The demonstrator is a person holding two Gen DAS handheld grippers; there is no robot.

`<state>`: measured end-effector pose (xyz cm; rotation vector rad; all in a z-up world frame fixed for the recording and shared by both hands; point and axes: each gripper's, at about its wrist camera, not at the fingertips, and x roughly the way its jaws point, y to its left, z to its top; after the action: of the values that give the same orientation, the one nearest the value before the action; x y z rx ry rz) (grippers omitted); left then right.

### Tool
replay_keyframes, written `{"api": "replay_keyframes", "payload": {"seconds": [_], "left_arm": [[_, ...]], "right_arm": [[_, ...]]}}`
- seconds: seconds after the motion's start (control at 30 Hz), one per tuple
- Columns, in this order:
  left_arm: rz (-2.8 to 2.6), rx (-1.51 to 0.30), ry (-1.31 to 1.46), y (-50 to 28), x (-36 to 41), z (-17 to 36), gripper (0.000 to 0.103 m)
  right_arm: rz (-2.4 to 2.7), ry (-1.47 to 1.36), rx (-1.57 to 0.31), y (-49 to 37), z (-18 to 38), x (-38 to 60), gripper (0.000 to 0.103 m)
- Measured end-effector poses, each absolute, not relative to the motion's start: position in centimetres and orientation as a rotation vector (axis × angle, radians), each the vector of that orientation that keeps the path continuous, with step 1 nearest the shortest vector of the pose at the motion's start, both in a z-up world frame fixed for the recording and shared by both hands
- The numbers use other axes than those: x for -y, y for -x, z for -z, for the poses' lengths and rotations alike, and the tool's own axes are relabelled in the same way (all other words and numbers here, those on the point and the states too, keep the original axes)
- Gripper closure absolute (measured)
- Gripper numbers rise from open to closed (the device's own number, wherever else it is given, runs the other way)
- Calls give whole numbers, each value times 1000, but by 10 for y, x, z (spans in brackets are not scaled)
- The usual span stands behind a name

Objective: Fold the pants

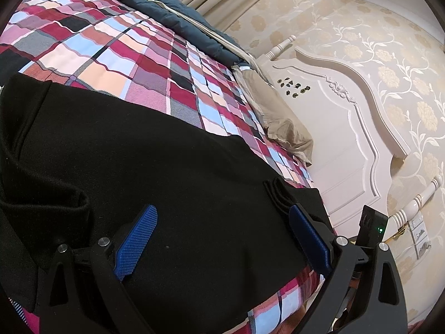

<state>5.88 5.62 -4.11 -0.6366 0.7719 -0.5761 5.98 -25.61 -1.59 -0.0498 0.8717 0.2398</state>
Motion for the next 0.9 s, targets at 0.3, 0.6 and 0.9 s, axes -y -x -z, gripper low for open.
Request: {"api": "replay_keyframes", "payload": {"seconds": [0.3,0.6,0.9], "left_arm": [[575,-769,631,-59,-55,40,8],[576,-768,630,-59,-55,40,8],[576,-767,625,-59,-55,39,8]], "right_arm": [[-344,-39,-889,-46,14,244,56],[-454,-192,-870,-40,7,242,40],[-508,-482,-706,-10,-45,340,35]]}}
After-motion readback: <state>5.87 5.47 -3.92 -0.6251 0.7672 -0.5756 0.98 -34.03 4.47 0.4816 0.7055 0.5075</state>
